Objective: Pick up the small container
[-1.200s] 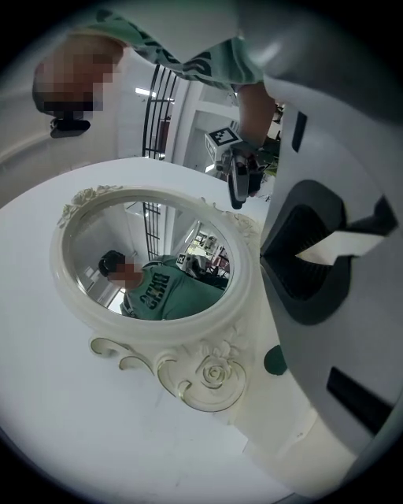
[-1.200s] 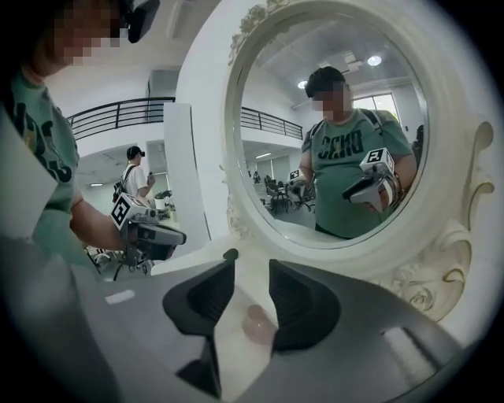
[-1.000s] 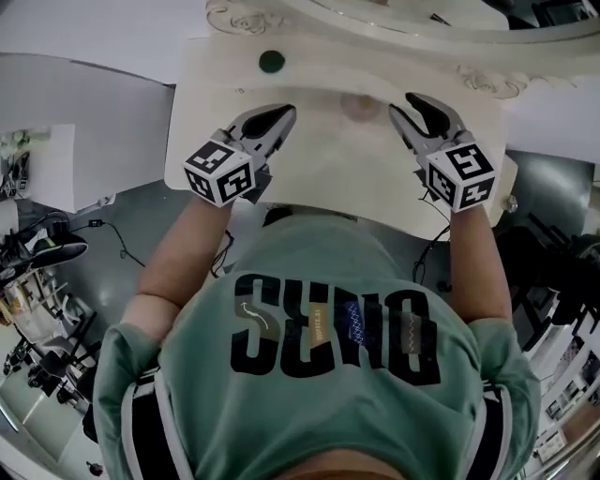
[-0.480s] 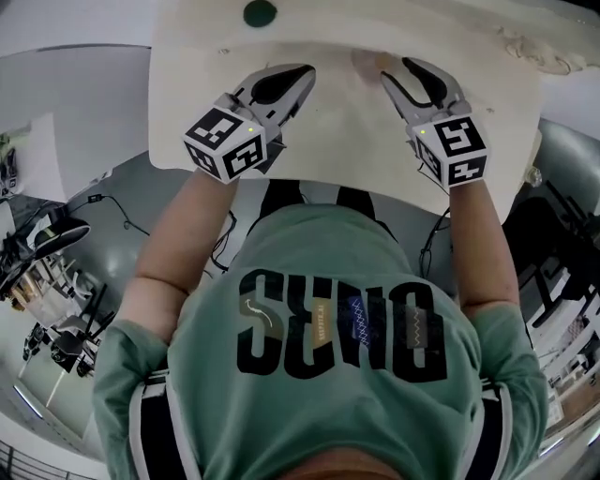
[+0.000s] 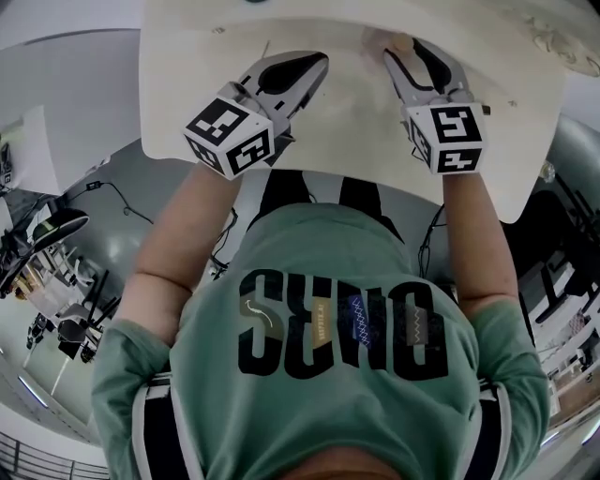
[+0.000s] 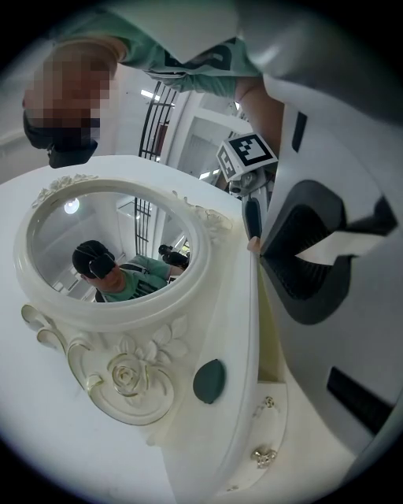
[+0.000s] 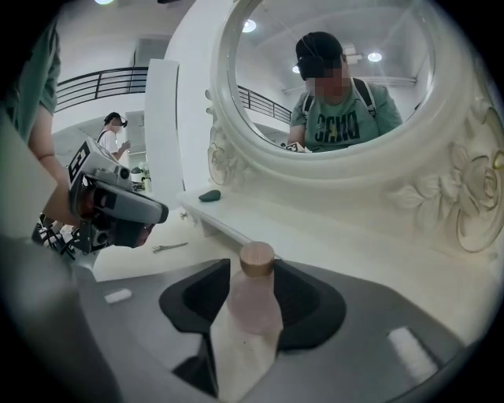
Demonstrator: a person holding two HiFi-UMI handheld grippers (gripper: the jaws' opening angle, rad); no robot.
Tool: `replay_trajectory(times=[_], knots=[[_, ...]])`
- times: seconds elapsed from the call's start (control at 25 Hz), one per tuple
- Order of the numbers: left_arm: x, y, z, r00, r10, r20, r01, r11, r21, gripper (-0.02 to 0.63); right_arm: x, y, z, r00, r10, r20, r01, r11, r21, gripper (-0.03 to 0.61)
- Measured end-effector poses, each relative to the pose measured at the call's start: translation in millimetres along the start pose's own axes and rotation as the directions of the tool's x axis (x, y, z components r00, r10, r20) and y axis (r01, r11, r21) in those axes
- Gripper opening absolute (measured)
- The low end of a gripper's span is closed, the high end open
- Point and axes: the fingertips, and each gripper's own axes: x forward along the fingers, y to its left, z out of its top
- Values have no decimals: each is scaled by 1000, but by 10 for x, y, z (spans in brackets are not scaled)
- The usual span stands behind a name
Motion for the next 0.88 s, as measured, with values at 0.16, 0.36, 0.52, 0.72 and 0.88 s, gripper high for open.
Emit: replay_trajectory(times=[0.16, 0.36, 0.52, 0.72, 0.88], knots=[[-5, 4, -40, 1000, -2, 4, 2, 1000, -3, 0, 11, -1, -1, 998, -50, 40, 50, 999, 5, 183], [-28, 19, -97, 1000, -4, 2, 4, 1000, -12, 0, 23, -27, 16, 985, -157, 77, 154, 987, 39, 160], [-54, 17, -144, 1000, -7, -3, 7, 1000, -19, 0, 29, -39, 34, 973, -213, 90, 209, 977, 49, 135], [-88, 17, -203, 1000, -6, -10, 5, 1000, -21, 0, 21, -36, 25, 984, -153, 88, 149, 987, 58, 132], [-95, -3, -212, 1000, -4, -12, 4, 1000, -20, 0, -19, -67, 11, 988, -132, 83, 126, 989, 74, 130]])
